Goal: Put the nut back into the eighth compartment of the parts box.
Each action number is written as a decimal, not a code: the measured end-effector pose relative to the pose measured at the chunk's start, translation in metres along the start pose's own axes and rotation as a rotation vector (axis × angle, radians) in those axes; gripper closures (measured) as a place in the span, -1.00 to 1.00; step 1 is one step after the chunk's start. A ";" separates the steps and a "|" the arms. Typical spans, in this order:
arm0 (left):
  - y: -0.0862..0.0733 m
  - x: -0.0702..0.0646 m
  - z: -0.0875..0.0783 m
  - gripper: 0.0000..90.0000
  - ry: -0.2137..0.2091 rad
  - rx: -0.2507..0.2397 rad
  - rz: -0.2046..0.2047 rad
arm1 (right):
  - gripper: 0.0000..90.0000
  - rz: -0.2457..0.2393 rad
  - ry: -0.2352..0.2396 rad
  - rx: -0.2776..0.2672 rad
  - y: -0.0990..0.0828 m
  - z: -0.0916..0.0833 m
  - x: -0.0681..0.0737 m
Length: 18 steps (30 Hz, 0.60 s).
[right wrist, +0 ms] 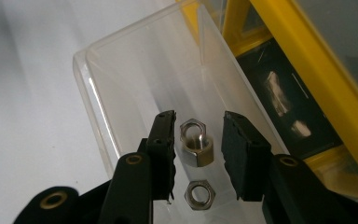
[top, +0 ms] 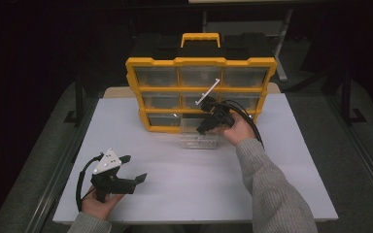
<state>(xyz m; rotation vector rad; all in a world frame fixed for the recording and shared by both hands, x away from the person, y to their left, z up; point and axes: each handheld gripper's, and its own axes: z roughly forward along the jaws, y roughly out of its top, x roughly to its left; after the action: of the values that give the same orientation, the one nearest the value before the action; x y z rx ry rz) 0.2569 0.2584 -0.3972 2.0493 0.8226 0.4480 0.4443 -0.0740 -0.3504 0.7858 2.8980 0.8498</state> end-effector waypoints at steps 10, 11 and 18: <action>0.000 0.000 0.000 -0.67 -0.001 -0.005 -0.004 | 0.41 -0.015 0.005 -0.021 -0.002 -0.010 0.003; 0.000 0.000 0.000 -0.67 -0.001 -0.006 -0.005 | 0.40 -0.017 0.002 -0.022 -0.003 -0.011 0.003; 0.001 -0.001 0.001 -0.67 -0.001 -0.001 -0.007 | 0.32 -0.002 0.008 -0.054 -0.005 -0.020 0.004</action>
<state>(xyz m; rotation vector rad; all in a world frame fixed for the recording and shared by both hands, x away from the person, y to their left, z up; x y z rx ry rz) 0.2575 0.2569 -0.3968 2.0454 0.8283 0.4435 0.4351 -0.0862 -0.3353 0.7765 2.8687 0.9287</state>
